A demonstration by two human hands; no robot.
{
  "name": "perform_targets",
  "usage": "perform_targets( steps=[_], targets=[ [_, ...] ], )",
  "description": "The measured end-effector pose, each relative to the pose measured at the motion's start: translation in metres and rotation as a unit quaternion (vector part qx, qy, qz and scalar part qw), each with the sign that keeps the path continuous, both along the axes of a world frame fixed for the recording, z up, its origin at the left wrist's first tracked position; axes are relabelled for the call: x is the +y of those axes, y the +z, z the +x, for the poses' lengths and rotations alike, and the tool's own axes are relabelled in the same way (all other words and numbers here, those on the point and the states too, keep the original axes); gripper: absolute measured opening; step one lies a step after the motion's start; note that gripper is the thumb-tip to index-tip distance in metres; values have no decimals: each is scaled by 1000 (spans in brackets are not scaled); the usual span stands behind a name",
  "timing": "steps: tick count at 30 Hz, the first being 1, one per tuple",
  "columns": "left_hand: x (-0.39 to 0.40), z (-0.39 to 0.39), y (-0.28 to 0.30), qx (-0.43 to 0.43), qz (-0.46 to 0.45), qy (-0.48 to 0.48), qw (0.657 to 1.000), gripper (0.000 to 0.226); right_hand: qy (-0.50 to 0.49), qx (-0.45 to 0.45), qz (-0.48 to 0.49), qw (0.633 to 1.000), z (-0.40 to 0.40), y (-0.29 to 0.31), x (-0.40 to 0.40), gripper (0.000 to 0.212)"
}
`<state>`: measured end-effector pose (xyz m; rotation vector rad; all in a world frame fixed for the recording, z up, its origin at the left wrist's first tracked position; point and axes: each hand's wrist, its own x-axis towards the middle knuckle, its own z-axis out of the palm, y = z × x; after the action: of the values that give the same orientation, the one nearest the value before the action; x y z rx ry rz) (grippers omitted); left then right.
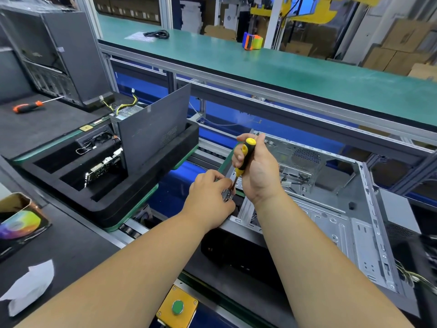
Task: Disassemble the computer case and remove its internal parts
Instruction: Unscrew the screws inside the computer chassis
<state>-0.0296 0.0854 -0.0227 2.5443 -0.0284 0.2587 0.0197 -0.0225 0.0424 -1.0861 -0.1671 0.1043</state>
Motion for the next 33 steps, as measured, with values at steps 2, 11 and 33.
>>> perform_targets(
  steps=[2,11,33],
  targets=[
    [0,0,0,2,1,-4,1000,31,16,-8,22,1000,-2,0,-1,47],
    [0,0,3,-11,30,-8,999,31,11,-40,-38,998,-2,-3,-9,28],
    [-9,11,21,-89,304,-45,948,35,31,-6,62,998,2,-4,-25,60]
  ],
)
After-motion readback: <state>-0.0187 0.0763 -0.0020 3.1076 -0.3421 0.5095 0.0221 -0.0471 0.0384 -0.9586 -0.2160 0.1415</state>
